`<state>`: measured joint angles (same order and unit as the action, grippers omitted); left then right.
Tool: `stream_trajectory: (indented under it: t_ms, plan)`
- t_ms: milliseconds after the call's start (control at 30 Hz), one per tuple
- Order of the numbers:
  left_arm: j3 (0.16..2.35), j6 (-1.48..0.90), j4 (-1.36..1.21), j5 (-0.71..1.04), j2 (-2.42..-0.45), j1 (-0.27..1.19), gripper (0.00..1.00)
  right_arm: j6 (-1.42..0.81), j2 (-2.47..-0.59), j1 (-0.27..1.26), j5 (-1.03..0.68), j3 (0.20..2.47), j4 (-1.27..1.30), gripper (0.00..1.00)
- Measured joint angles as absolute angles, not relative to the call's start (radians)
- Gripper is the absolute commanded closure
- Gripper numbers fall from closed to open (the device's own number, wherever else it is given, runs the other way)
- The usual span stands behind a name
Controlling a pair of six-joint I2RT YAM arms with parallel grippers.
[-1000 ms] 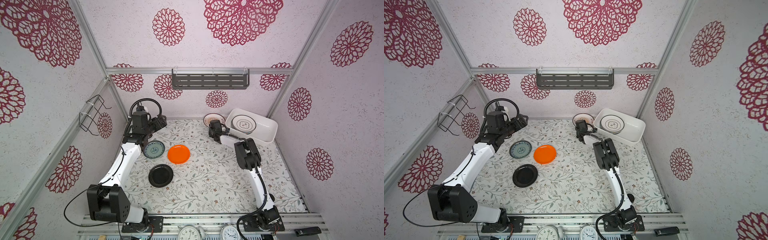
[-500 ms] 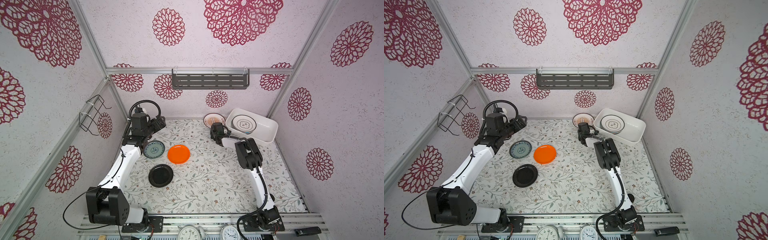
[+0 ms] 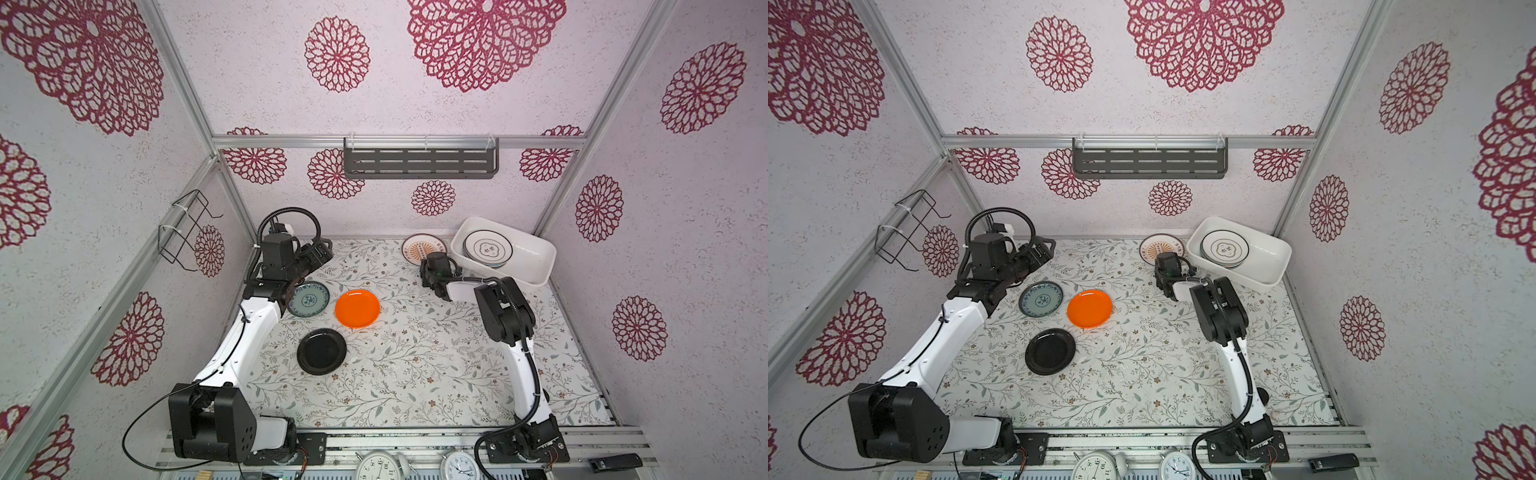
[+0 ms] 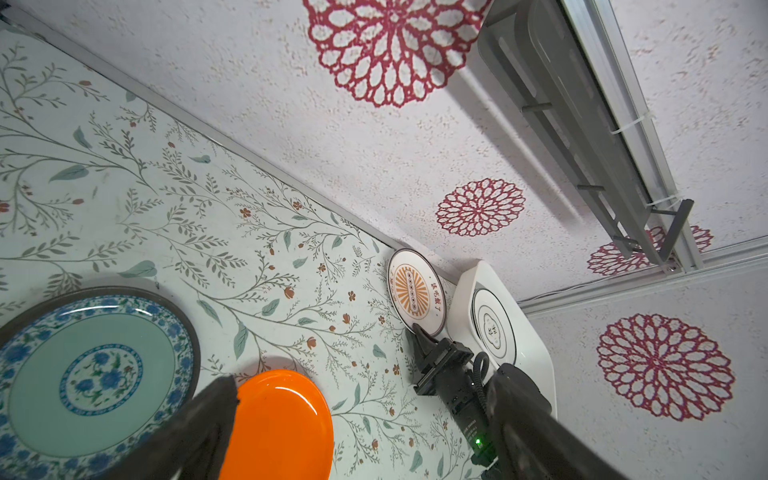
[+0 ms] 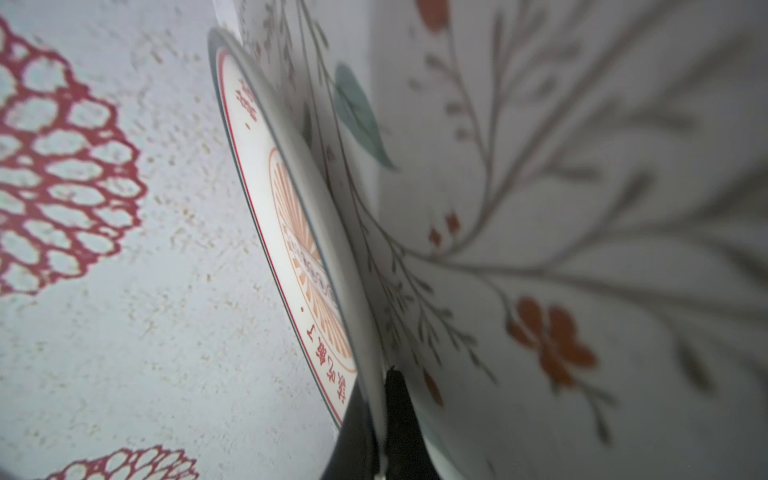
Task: Place the plates into the plastic bin on the countertop
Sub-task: 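Pull the sunburst plate away from the wall with the right gripper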
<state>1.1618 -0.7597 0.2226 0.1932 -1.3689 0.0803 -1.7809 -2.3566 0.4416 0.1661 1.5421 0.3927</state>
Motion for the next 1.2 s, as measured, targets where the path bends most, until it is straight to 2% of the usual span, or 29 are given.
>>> stream_trajectory:
  t_ms: [367, 600, 1200]
  plan:
    - [1.16, -0.783, 0.223, 0.272, -1.417, 0.087, 0.03, -1.753, -2.254, 0.533, -0.002, 1.407, 0.407, 1.0]
    - [1.201, -0.787, 0.233, 0.326, -1.496, 0.096, 0.03, -1.687, -2.245, 0.54, -0.043, 1.396, 0.422, 1.0]
    - [1.402, -0.761, 0.3, 0.44, -1.697, 0.167, 0.03, -1.377, -2.137, 0.464, -0.137, 1.543, 0.342, 1.0]
